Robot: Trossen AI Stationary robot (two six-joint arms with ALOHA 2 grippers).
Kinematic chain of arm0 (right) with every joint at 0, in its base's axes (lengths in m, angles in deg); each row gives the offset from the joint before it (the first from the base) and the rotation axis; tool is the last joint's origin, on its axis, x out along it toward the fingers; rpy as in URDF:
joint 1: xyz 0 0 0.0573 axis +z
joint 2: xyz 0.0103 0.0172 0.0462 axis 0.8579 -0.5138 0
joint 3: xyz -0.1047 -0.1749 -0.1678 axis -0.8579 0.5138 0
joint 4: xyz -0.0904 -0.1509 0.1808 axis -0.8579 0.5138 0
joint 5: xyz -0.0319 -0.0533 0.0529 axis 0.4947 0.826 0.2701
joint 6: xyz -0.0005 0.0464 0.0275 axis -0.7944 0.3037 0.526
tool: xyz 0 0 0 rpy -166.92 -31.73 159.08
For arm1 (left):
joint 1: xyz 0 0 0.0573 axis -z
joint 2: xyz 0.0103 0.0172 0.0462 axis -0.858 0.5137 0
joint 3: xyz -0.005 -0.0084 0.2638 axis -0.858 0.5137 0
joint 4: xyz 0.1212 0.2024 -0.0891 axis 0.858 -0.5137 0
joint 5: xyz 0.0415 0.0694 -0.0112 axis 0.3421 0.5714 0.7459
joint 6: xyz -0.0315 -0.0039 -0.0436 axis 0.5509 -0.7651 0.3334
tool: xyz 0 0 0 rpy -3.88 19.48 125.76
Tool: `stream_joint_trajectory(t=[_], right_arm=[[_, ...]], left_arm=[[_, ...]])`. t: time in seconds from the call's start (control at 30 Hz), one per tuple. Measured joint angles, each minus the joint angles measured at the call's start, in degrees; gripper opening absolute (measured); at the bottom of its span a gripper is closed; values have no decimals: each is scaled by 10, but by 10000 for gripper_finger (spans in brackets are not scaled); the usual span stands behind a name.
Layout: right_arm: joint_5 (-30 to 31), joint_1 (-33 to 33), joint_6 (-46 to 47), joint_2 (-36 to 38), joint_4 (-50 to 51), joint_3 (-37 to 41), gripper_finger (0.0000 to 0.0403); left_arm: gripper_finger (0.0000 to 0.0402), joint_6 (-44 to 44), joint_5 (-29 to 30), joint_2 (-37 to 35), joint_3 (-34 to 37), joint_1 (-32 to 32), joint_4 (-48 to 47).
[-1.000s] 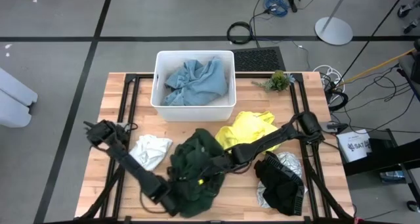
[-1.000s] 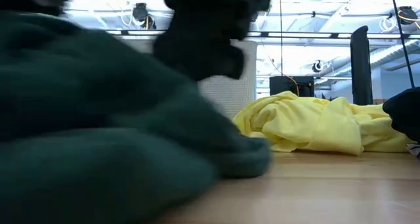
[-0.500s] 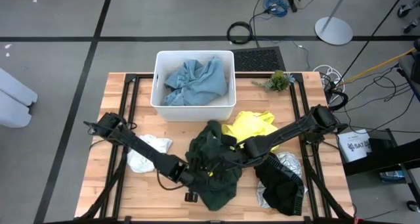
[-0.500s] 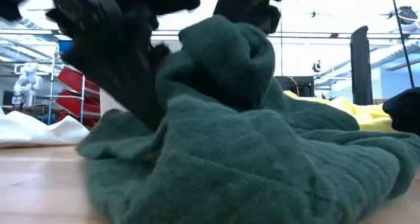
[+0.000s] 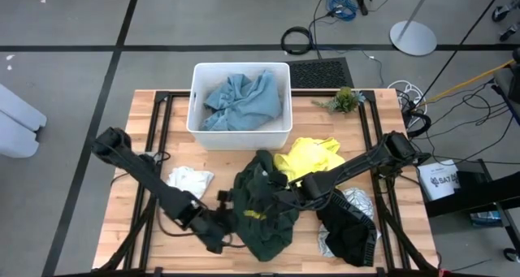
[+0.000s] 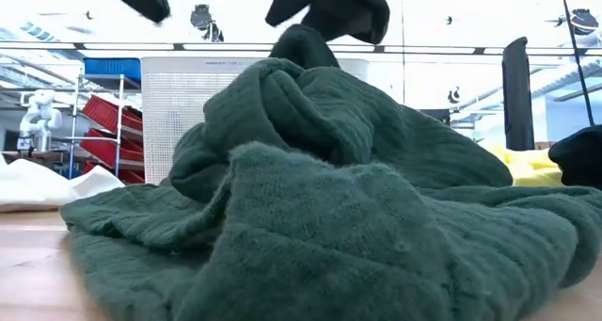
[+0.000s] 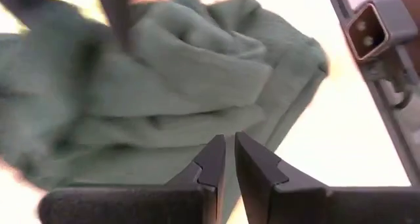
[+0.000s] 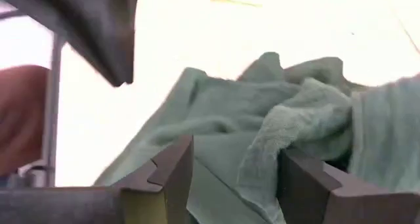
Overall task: Fold laundry
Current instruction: Fold the green shirt
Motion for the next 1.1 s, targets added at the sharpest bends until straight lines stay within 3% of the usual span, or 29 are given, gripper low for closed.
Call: stream_joint_trajectory(t=[0.23,0.53,1.1], right_arm=[[2,9,-10,-19,-68,0,178],[-18,9,-12,-54,-92,0,178],[-14,7,-46,-54,-115,0,178]], left_arm=[[43,25,141,-63,5,59,-32],[43,25,276,-68,5,85,-31],[43,26,289,-67,5,78,-7]])
